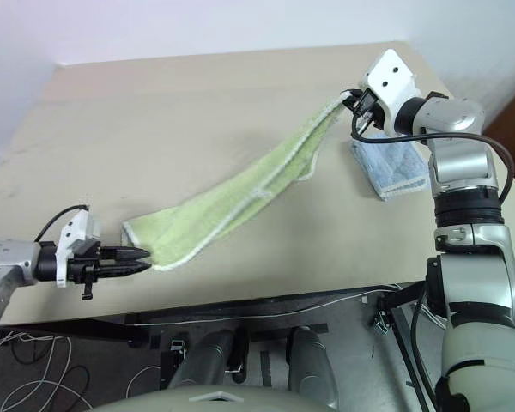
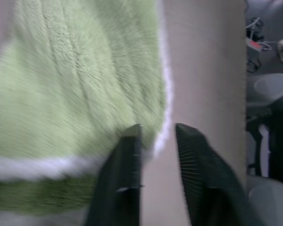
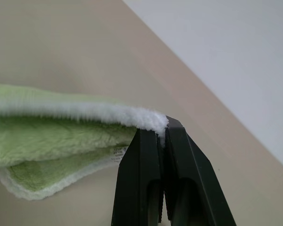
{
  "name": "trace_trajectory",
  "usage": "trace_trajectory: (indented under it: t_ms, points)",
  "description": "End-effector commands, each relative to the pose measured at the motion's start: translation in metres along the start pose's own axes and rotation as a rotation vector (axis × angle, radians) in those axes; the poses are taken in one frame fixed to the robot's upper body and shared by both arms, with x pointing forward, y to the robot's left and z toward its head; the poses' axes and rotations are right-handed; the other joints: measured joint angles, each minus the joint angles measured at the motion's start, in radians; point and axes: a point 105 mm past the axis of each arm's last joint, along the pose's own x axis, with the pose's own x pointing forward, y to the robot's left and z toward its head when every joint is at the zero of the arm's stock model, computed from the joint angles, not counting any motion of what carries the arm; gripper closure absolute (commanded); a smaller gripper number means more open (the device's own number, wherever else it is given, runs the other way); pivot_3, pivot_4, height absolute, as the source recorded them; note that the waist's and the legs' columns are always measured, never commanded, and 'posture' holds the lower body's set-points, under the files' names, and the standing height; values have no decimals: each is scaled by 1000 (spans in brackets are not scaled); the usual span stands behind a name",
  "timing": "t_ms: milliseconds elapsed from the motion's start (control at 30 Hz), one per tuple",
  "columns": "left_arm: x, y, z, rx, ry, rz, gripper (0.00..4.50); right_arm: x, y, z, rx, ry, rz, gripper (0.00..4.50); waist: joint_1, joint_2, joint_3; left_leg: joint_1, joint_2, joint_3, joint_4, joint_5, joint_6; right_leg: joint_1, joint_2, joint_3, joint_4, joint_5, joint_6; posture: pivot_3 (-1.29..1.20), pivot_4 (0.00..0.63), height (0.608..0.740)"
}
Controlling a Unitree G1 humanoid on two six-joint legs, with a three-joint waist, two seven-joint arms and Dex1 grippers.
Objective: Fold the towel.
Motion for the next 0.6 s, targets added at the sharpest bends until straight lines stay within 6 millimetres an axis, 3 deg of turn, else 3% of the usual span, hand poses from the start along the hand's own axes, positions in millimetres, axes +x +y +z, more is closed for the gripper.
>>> trace_trajectory:
  t_ms: [33,133,233,367,433,600]
  points:
    - [2,-1,8,58,-27,13,2102,-5,-7,13,-42,-30,-26,4500,0,0,0,0,0,0,0,0,0,0,0,0,0,0,0,0,150,740]
    - [8,6,23,140,-111,94,1089,-4,-6,11,-46,-25,-23,4500,3,0,0,0,0,0,0,0,0,0,0,0,0,0,0,0,150,740]
    - [17,0,32,184,-152,81,90,-2,-3,10,-46,-21,-20,4500,4,0,0,0,0,0,1,0,0,0,0,0,0,1,2,0,150,740]
    - [27,-15,29,248,-129,22,90,1,-2,11,-45,-27,-19,4500,1,0,0,0,0,0,1,0,0,1,0,0,0,1,2,0,150,740]
    - [30,-22,18,294,-68,-18,90,2,-3,12,-47,-28,-23,4500,-2,0,0,0,0,0,1,0,0,0,0,0,0,1,1,0,150,740]
    - [30,-21,2,454,-2,-27,90,3,-3,11,-48,-28,-31,4500,1,0,0,0,0,0,1,0,0,0,0,0,0,0,0,0,150,740]
